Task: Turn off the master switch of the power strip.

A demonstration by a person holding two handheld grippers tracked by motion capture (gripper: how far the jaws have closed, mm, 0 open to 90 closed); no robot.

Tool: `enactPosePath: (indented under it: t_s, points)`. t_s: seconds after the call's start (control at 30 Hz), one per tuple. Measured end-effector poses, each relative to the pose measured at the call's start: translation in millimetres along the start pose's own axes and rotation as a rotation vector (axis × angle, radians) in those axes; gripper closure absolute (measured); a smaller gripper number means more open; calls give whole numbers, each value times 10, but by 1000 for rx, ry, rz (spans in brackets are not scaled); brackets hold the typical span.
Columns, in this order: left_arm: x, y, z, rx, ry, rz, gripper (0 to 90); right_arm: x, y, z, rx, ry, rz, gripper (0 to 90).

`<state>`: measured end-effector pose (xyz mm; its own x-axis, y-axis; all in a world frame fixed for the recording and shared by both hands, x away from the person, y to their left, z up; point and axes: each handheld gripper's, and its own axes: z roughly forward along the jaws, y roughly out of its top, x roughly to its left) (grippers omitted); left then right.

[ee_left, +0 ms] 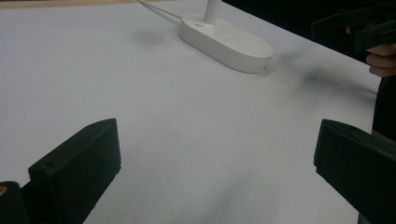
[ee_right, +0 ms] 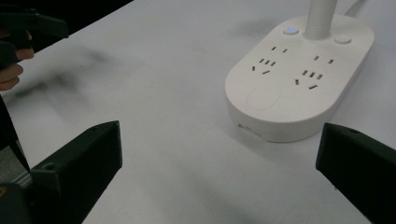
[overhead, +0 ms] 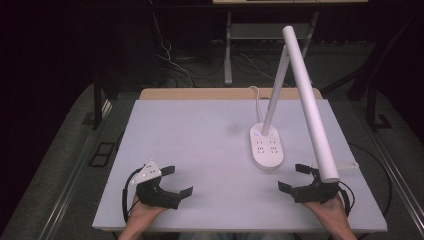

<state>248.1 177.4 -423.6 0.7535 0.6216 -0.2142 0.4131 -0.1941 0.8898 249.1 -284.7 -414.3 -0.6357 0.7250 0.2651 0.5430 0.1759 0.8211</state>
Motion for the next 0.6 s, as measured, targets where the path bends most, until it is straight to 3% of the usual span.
enactPosePath:
  t_s: [0.6]
  points:
    - [-7, 0, 39, 28, -16, 10, 0, -16, -22, -3, 21, 8, 1, 0]
